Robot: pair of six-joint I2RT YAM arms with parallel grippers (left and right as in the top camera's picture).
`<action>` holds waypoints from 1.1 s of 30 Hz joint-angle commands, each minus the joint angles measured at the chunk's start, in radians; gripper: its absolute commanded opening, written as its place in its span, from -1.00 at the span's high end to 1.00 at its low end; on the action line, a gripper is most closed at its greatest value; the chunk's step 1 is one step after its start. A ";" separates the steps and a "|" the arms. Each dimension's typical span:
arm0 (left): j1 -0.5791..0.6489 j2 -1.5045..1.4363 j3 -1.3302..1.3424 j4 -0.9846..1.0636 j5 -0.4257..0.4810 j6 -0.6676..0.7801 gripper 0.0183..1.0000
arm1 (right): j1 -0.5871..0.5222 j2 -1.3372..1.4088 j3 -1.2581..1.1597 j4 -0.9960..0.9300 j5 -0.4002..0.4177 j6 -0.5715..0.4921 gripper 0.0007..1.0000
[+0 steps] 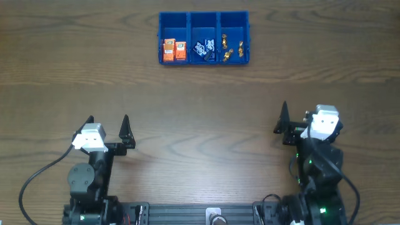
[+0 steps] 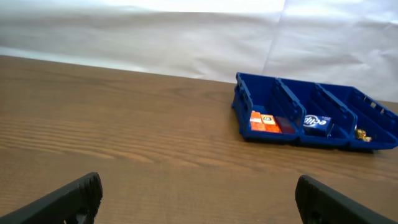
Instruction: Sort Candies Into Trays
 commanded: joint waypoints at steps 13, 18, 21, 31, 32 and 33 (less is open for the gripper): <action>0.004 -0.007 -0.019 -0.034 0.021 0.003 -1.00 | -0.008 -0.320 -0.318 0.136 -0.186 -0.183 -1.00; 0.004 -0.007 -0.019 -0.034 0.021 0.003 -1.00 | -0.050 -0.320 -0.318 0.136 -0.185 -0.136 -1.00; 0.004 -0.007 -0.019 -0.034 0.021 0.003 -0.99 | -0.097 -0.320 -0.318 0.133 -0.188 -0.073 -1.00; 0.004 -0.007 -0.019 -0.034 0.021 0.003 -1.00 | -0.098 -0.320 -0.317 0.133 -0.193 -0.073 -1.00; 0.004 -0.007 -0.019 -0.034 0.021 0.003 -1.00 | -0.098 -0.320 -0.317 0.133 -0.193 -0.073 -0.99; 0.004 -0.007 -0.019 -0.034 0.021 0.003 -1.00 | -0.098 -0.320 -0.317 0.133 -0.193 -0.073 -1.00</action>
